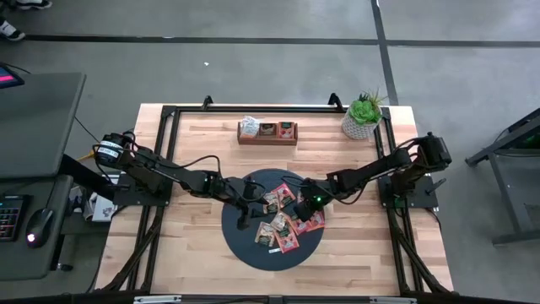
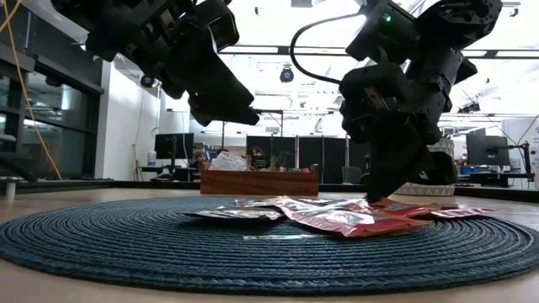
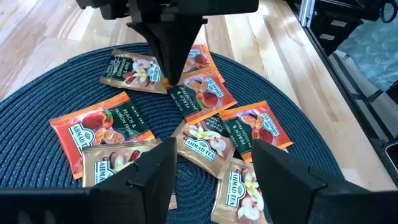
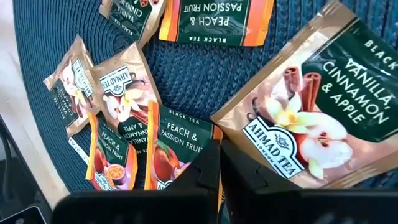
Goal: Pick & Place Tea
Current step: Put the orange tea bag into the right section of the wooden organizer
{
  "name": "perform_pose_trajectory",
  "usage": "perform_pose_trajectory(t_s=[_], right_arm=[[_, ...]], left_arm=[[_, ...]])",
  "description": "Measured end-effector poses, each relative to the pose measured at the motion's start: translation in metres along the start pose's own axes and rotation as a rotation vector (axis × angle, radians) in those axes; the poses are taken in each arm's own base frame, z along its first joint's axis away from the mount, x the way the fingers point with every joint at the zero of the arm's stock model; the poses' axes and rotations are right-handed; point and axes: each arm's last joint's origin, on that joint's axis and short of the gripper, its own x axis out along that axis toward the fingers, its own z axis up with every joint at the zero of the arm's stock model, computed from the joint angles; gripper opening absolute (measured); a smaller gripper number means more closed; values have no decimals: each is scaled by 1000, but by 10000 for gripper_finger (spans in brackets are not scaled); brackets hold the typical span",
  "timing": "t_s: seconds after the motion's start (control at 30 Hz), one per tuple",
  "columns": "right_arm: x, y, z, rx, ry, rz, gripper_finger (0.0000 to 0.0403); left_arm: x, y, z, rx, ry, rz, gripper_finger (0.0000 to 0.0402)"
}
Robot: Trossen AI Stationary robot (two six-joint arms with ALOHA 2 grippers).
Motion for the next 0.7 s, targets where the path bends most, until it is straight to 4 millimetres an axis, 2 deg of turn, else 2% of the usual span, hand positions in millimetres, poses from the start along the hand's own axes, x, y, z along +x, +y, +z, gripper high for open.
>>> perform_pose_trajectory(t_s=[0.3,0.7], right_arm=[[-4,7,2,-31,-19,60,1],[-65,25,4,-123,-207,137,0]], left_arm=[[0,0,0,0,0,0,206],[0,-1,0,0,4,-18,206]])
